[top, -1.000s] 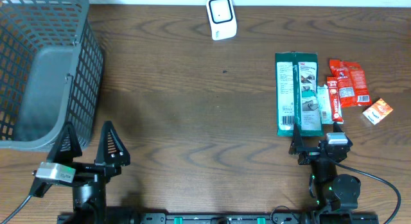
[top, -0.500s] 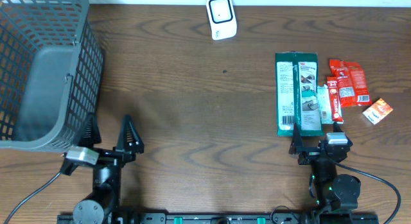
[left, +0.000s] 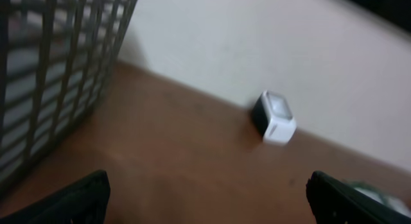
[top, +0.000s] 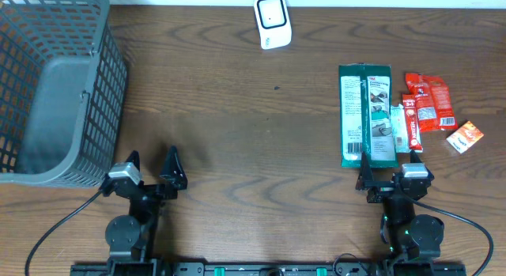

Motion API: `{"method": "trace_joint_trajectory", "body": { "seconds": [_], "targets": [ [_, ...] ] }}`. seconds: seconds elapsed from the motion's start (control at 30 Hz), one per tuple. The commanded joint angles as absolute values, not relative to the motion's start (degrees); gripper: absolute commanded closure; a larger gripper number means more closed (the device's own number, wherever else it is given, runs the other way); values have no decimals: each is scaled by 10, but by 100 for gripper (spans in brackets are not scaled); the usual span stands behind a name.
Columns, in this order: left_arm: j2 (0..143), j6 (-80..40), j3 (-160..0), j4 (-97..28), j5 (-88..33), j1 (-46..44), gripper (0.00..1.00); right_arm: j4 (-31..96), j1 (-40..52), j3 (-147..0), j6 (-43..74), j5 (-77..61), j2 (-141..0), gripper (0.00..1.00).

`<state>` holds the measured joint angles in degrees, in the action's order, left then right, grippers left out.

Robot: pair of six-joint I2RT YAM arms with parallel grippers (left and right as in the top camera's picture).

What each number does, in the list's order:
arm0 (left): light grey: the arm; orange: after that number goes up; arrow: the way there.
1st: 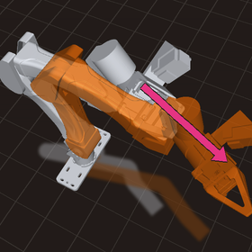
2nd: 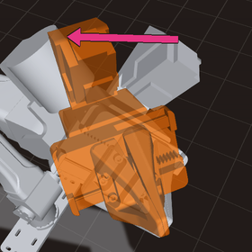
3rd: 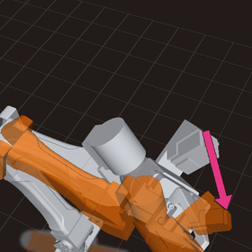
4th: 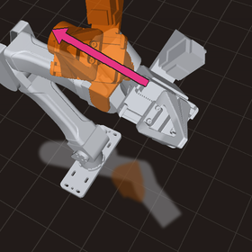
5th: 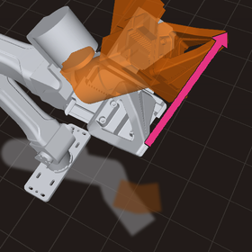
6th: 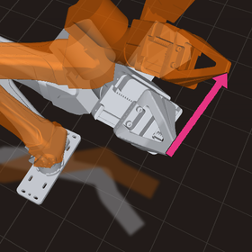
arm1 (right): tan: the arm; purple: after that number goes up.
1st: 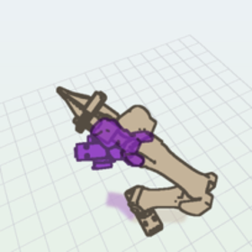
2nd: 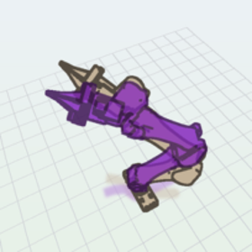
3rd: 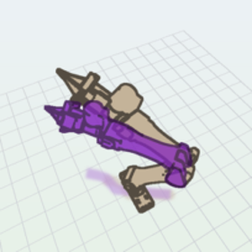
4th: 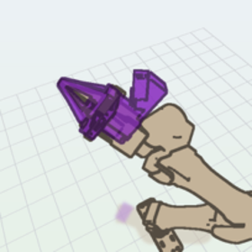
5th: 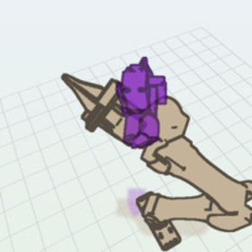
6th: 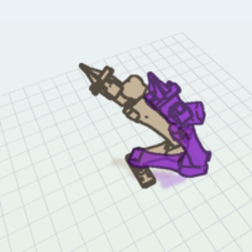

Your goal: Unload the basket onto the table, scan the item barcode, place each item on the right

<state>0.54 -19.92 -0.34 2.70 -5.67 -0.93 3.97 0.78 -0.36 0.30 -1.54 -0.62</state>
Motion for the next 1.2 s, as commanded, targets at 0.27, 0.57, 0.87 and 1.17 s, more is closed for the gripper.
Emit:
{"method": "trace_joint_trajectory", "body": {
  "seconds": [0.27,0.57,0.87,1.17],
  "targets": [
    [1,61,-2,2,-145,-11,2,42,6,-3,-5,-14,-4,1],
    [1,79,-2,-5,-147,-11,2,42,6,-3,-5,-14,-4,1],
    [1,83,-2,-29,-126,-11,2,42,6,-3,-5,-14,-4,1],
    [1,27,-2,1,-75,-11,2,42,6,-3,-5,-14,-4,1]
  ]
}}
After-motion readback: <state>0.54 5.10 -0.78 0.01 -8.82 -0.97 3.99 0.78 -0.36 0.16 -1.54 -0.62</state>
